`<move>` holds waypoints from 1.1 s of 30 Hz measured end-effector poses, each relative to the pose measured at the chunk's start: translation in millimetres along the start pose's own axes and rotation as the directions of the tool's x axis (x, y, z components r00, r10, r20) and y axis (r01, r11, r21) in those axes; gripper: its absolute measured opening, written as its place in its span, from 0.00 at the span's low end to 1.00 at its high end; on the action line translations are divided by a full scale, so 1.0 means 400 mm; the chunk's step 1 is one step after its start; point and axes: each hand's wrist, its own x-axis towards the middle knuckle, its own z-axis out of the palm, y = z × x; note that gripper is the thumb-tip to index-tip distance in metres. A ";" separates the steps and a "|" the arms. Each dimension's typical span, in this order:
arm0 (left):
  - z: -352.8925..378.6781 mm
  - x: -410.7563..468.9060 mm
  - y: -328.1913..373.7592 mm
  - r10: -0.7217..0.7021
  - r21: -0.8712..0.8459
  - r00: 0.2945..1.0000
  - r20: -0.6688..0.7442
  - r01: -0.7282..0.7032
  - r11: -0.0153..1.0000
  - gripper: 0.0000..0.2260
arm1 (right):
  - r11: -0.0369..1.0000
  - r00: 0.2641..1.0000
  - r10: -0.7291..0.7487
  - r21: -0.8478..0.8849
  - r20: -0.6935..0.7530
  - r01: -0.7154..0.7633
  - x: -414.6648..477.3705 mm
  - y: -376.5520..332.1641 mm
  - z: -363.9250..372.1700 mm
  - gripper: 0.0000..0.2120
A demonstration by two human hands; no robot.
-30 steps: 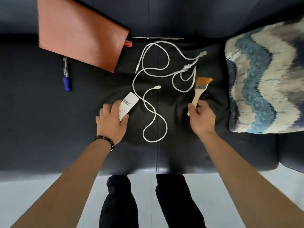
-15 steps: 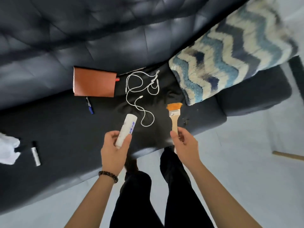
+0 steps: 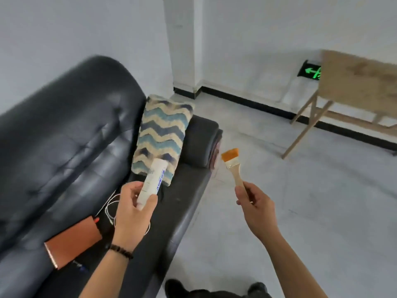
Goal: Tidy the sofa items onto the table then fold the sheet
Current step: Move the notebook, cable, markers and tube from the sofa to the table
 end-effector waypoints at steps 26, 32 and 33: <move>1.813 -0.227 0.562 0.196 -0.095 0.852 0.485 -0.171 0.981 0.13 | 0.909 0.710 0.417 0.266 -0.568 -0.321 0.275 0.722 -1.486 0.09; 2.263 -0.187 0.847 0.287 -0.154 0.743 0.605 -0.244 0.957 0.13 | 0.919 0.612 0.394 0.296 -0.686 -0.260 0.456 0.740 -1.856 0.06; 2.335 -0.189 0.891 0.311 -0.166 0.714 0.627 -0.268 0.949 0.14 | 0.919 0.588 0.394 0.308 -0.707 -0.246 0.482 0.753 -1.911 0.06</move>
